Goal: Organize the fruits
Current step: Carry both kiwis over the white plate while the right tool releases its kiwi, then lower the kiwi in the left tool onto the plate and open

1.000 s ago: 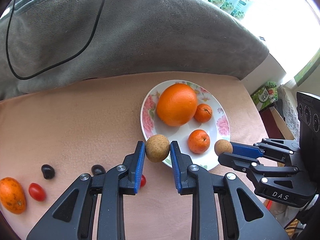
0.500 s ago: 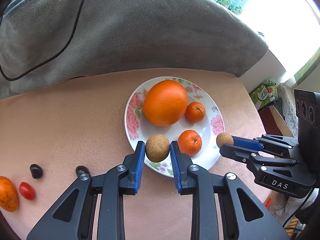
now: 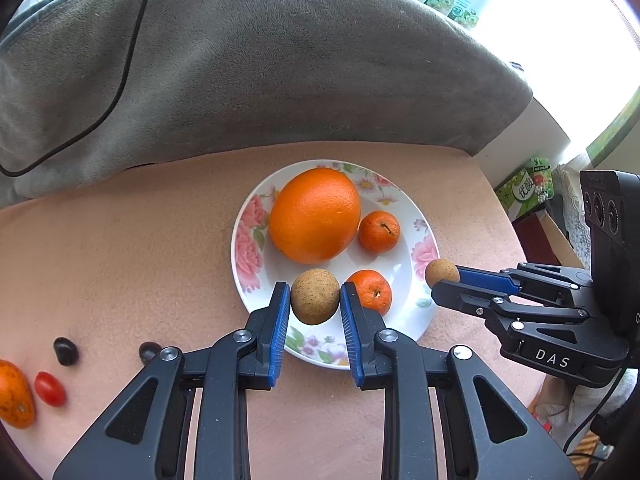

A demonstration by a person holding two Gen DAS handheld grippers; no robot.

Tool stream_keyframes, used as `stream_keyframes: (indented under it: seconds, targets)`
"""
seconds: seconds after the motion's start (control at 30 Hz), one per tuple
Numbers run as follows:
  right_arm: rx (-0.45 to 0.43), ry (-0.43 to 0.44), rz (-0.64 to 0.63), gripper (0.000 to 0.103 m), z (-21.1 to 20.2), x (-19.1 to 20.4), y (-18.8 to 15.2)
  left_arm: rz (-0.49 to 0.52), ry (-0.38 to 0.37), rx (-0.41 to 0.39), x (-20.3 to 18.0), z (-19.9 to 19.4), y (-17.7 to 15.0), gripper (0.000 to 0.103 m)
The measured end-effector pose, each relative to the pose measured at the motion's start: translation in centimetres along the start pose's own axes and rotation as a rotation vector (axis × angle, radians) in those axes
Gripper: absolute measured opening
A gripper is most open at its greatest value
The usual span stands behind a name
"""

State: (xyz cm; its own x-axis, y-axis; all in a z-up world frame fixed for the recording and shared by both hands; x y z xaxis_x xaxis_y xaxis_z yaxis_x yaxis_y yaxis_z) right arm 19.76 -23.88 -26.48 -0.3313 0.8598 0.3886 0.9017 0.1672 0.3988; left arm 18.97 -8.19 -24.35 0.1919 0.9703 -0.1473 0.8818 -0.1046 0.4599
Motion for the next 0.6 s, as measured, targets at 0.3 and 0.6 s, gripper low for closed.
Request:
stream_keyframes:
  seconds: [0.3, 0.6]
  targets:
    - [-0.005, -0.011, 0.004, 0.026, -0.26, -0.02, 0.1, 0.004, 0.012, -0.007, 0.19, -0.03, 0.08, 0.025]
    - [-0.017, -0.02, 0.017, 0.04, -0.54, 0.04, 0.3, 0.011, 0.033, -0.017, 0.16, -0.32, 0.04, 0.025]
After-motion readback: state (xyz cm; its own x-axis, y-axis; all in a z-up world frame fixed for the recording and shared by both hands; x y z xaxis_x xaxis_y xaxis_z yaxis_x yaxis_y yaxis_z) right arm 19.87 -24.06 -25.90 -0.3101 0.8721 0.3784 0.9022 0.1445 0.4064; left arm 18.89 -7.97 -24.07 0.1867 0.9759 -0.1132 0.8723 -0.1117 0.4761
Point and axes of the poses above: each gripper's, at about its wrist camera, not at the fingertips, and z roughly the way its jaws point, x to its left, y to its top, the point moved 6 cm from there along z, roughly the way its jaws point, and after that the axes turned 8 degrees about y, right-handed, at the moved point
